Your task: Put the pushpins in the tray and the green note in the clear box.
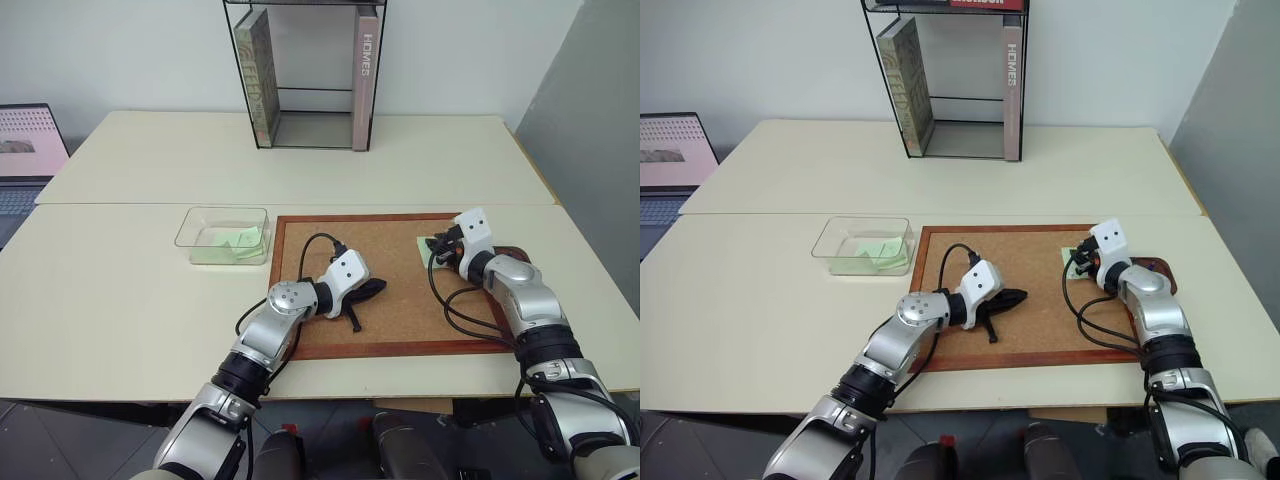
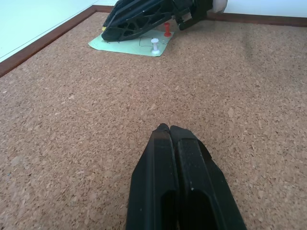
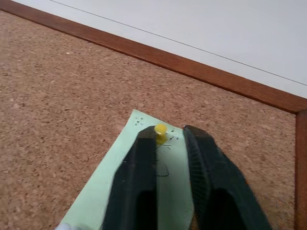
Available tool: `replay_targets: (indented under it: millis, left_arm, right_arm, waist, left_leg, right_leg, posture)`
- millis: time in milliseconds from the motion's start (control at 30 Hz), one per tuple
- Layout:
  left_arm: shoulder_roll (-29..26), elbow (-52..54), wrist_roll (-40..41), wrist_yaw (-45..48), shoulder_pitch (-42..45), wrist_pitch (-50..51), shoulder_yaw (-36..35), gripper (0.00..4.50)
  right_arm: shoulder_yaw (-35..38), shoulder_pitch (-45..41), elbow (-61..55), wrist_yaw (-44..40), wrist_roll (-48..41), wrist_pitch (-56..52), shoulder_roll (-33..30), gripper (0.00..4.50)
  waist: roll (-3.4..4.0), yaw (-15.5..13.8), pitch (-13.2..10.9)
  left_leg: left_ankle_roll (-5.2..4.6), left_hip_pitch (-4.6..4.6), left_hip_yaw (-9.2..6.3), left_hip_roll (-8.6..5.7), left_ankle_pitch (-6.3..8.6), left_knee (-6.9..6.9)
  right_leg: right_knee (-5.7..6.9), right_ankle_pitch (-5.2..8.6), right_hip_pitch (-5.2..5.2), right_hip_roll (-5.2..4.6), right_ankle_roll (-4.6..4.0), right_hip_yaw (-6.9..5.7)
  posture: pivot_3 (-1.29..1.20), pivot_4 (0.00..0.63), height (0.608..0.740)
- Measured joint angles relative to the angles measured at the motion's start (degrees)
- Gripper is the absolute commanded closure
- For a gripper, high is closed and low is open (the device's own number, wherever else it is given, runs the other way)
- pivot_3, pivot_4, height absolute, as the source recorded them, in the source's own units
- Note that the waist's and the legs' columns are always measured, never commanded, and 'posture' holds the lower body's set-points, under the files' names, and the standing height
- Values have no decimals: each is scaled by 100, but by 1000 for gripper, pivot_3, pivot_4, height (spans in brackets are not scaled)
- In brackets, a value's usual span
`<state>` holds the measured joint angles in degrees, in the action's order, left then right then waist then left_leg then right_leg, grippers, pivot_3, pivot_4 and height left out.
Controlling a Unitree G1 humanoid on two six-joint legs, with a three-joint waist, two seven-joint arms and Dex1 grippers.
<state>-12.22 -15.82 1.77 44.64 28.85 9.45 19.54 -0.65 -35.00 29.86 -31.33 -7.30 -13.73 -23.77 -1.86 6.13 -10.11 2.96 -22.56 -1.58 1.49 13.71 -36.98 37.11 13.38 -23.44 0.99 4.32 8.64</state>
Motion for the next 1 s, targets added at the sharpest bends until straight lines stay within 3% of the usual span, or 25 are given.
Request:
replay_targets:
  millis: [467,1000]
  left_arm:
    - [-35,-1,-12,27,7,-31,27,4500]
    - [-62,-34,-58,102,32,-107,66,4500]
  right_arm:
    - [-14,18,-121,10,33,-59,10,4472]
    - [718,536,-2185,394,-485,-1257,-41,4472]
  waist:
    - [0,10,0]
    - [1,11,0]
  left_leg:
    - [0,4,0,0,0,1]
    - [0,3,-2,0,0,4]
  right_leg:
    - [-1,0,3,0,0,1]
    - [-5,1,3,0,-1,0]
  posture:
    - [0,150,740]
    - [0,150,740]
